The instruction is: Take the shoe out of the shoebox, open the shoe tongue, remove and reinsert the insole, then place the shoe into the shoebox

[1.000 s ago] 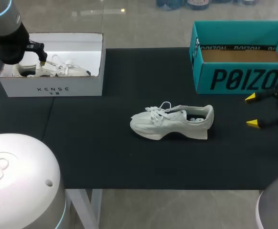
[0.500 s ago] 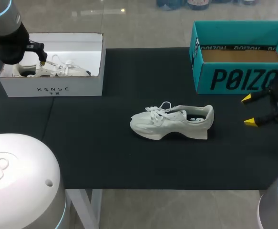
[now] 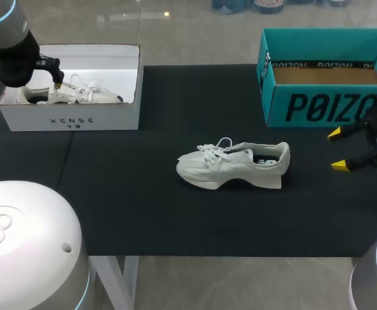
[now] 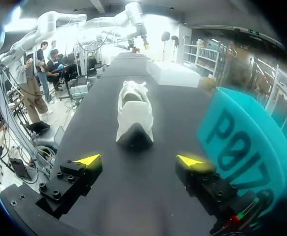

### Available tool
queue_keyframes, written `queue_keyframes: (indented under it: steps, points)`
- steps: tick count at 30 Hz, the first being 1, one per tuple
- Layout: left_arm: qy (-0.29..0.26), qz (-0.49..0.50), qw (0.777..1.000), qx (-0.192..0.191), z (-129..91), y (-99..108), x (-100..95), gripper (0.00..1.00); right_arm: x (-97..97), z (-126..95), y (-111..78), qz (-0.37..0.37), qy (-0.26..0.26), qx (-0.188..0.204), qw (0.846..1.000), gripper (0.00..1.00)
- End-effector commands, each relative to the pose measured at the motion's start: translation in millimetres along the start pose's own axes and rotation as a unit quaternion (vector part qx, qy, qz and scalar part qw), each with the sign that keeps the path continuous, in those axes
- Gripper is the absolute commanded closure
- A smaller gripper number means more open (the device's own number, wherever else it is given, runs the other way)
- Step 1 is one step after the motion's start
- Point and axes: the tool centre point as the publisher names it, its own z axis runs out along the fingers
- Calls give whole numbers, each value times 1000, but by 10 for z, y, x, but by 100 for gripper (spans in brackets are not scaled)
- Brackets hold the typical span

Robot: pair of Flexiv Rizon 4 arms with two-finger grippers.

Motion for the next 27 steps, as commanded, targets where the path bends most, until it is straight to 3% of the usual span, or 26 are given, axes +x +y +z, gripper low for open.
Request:
queue_keyframes:
  steps: [1,10,18,21,27]
  points:
    - [2,0,1000,0,-7,-6,-4,0,-6,9,2,0,0,1,1000,0]
    - [2,0,1000,0,-7,-6,-4,0,-6,9,2,0,0,1,1000,0]
    - [2,0,1000,0,-7,-6,-4,0,64,-38,-107,29,8,-148,989,0]
    - [2,0,1000,0,-7,-6,-4,0,82,-77,-130,25,3,-167,986,0]
    - [2,0,1000,0,-7,-6,-4,0,127,-75,-130,9,-9,-166,986,0]
